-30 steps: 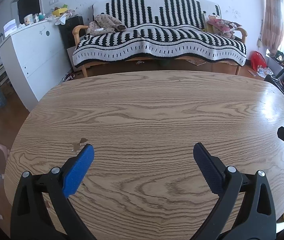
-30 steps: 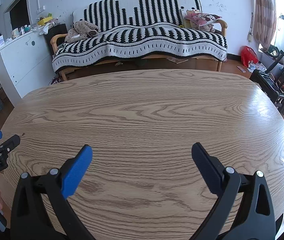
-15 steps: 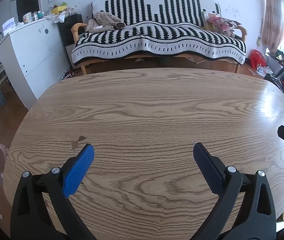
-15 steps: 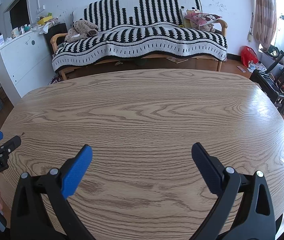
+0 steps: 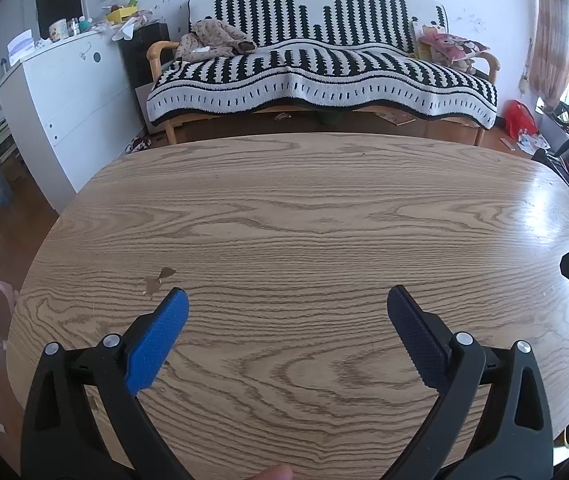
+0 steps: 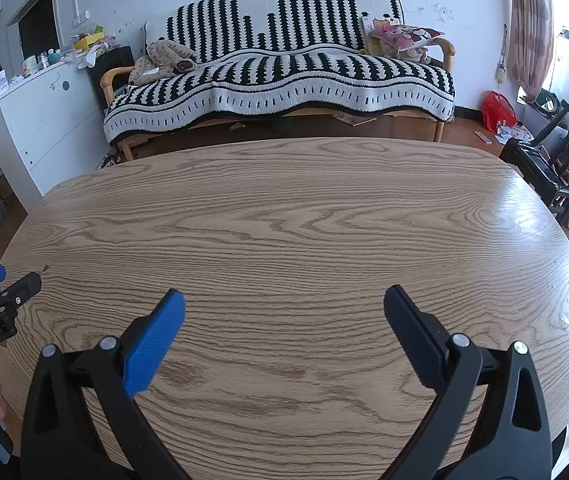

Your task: Collect trash

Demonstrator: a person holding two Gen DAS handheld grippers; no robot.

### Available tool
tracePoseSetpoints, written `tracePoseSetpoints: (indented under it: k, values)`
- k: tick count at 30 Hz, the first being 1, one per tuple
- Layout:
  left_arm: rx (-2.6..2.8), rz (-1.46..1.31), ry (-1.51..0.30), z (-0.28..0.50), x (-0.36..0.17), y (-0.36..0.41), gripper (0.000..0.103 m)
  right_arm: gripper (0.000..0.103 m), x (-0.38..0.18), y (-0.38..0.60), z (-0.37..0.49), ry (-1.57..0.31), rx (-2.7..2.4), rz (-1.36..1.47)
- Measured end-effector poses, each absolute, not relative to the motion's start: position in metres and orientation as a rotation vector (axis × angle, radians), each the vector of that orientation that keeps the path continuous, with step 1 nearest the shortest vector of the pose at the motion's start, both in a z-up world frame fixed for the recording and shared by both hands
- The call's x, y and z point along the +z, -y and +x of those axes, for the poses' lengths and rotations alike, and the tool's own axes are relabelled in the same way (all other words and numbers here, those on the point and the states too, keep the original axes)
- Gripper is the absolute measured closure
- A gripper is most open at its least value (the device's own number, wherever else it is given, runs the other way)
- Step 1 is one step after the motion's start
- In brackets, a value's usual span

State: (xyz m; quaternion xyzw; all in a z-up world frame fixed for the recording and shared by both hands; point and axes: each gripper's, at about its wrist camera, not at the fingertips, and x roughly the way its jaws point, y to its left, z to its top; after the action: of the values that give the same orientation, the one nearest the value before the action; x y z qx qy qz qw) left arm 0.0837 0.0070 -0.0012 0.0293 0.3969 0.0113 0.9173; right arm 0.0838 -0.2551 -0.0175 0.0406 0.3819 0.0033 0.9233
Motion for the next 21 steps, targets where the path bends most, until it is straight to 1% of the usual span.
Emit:
tracePoseSetpoints:
  k: [21]
  values:
    - [0.018,0.08,-0.808,0.0813,-0.0032,-0.0048,0.006,0.007,-0.0177,0.2538,0.0858,-0.788,0.006,0.085]
